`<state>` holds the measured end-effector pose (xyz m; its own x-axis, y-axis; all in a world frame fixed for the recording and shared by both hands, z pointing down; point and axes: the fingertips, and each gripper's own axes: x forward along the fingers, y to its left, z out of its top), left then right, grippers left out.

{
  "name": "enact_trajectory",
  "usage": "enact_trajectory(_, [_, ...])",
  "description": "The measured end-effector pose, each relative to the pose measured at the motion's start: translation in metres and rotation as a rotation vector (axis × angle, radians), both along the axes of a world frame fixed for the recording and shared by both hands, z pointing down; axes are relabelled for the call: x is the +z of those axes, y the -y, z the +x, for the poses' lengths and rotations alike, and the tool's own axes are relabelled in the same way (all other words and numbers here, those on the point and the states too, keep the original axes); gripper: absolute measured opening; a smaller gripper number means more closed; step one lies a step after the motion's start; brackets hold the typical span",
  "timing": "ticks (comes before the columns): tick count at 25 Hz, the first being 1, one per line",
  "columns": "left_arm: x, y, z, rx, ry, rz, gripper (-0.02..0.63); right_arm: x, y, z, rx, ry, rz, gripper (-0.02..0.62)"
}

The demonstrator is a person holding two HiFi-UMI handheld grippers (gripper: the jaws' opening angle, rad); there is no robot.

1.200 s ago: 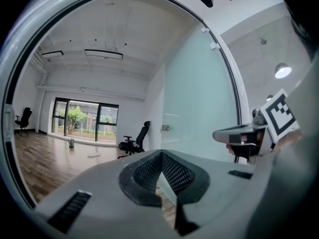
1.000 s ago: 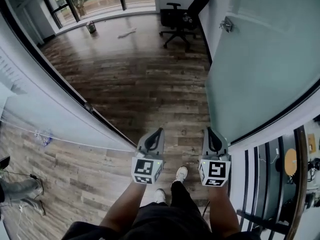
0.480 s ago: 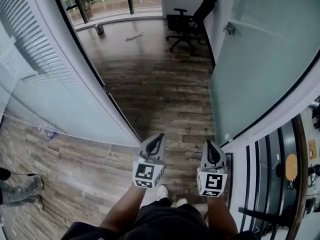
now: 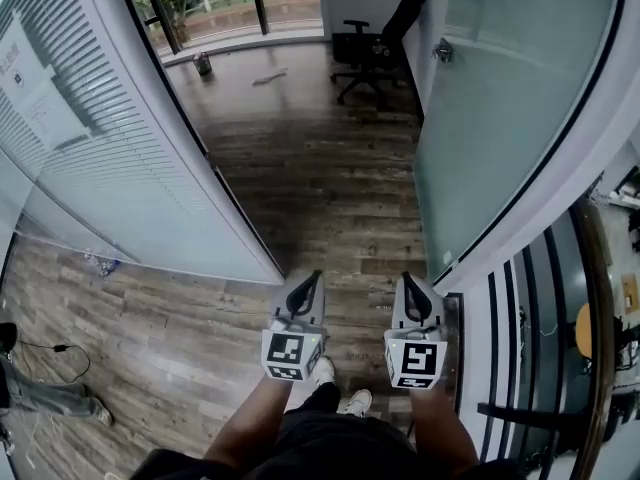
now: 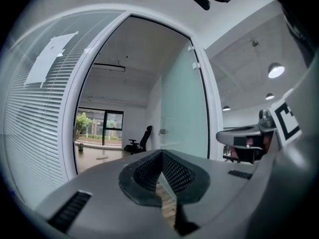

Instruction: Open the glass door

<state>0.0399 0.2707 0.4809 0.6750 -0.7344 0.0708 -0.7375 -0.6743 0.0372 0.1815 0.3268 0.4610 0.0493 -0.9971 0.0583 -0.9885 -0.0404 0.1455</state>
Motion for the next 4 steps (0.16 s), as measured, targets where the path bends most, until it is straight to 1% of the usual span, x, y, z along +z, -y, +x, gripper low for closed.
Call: enact_trajectory(4, [0.003,-0.028,0.006,0.002,0.009,-0.006,-0.002,-0.002,-0.023,0.001,-0.014,0.000,0.010,0.015])
